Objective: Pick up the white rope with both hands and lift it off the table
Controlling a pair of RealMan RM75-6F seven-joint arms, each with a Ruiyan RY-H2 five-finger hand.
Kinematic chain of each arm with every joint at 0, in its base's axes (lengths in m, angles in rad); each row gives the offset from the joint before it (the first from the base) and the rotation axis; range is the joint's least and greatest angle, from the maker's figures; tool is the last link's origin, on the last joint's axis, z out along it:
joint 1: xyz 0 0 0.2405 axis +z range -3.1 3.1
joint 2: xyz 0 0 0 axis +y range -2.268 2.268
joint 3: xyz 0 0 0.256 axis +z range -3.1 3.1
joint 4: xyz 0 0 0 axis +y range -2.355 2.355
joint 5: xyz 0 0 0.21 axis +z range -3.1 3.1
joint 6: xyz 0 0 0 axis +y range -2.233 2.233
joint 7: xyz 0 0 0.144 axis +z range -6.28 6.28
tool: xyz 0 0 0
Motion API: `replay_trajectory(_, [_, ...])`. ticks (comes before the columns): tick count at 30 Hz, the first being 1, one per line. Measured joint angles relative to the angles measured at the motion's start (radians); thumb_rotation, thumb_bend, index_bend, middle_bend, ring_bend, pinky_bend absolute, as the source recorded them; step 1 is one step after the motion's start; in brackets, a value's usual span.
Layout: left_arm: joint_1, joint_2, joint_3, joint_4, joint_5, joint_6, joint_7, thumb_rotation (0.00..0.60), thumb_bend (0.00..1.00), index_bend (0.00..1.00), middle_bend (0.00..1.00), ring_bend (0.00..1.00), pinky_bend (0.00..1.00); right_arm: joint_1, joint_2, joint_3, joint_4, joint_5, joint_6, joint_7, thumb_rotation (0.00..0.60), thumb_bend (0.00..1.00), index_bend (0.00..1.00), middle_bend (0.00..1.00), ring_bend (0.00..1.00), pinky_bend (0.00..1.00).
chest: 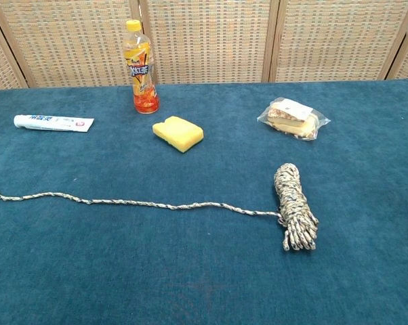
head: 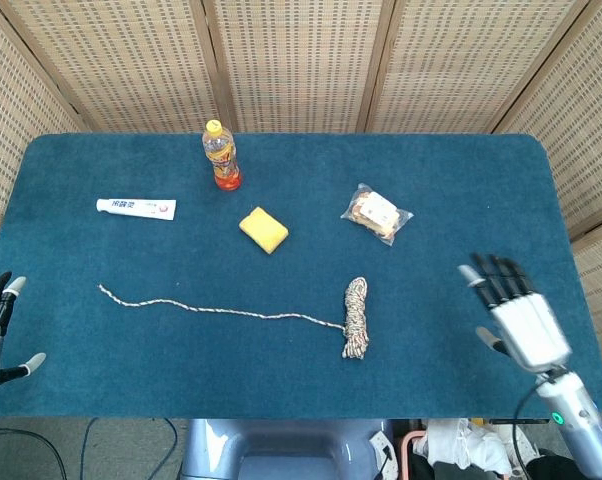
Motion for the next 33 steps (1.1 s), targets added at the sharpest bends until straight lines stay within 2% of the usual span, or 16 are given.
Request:
replay_trajectory(6, [-0.012, -0.008, -0.011, -0.005, -0.031, -0.015, 0.026, 0.6, 0.0, 0.0, 0.0, 0.0, 0.0, 0.257, -0.047, -0.036, 0.186, -0.212, -0.167, 0.193, 0.6, 0.0, 0.16, 0.06, 0.0, 0.12])
replay_trajectory(9, [-0.019, -0.014, -0.018, -0.001, -0.053, -0.028, 0.037, 0.6, 0.0, 0.0, 0.0, 0.0, 0.0, 0.367, -0.104, -0.058, 0.276, -0.287, -0.232, 0.242, 0.6, 0.0, 0.19, 0.08, 0.0, 0.12])
replay_trajectory(15, [-0.038, -0.027, -0.029, 0.009, -0.099, -0.06, 0.058, 0.6, 0.0, 0.0, 0.0, 0.0, 0.0, 0.531, -0.224, -0.091, 0.389, -0.369, -0.346, 0.274, 0.6, 0.01, 0.21, 0.13, 0.0, 0.12])
replay_trajectory(21, [-0.049, -0.039, -0.037, 0.021, -0.121, -0.071, 0.068, 0.6, 0.0, 0.0, 0.0, 0.0, 0.0, 0.622, -0.318, -0.117, 0.463, -0.381, -0.42, 0.268, 0.6, 0.01, 0.23, 0.15, 0.0, 0.15])
replay_trajectory(33, [-0.052, -0.033, -0.04, 0.032, -0.122, -0.073, 0.03, 0.6, 0.0, 0.0, 0.0, 0.0, 0.0, 0.668, -0.42, -0.187, 0.611, -0.332, -0.462, 0.278, 0.6, 0.02, 0.29, 0.17, 0.0, 0.15])
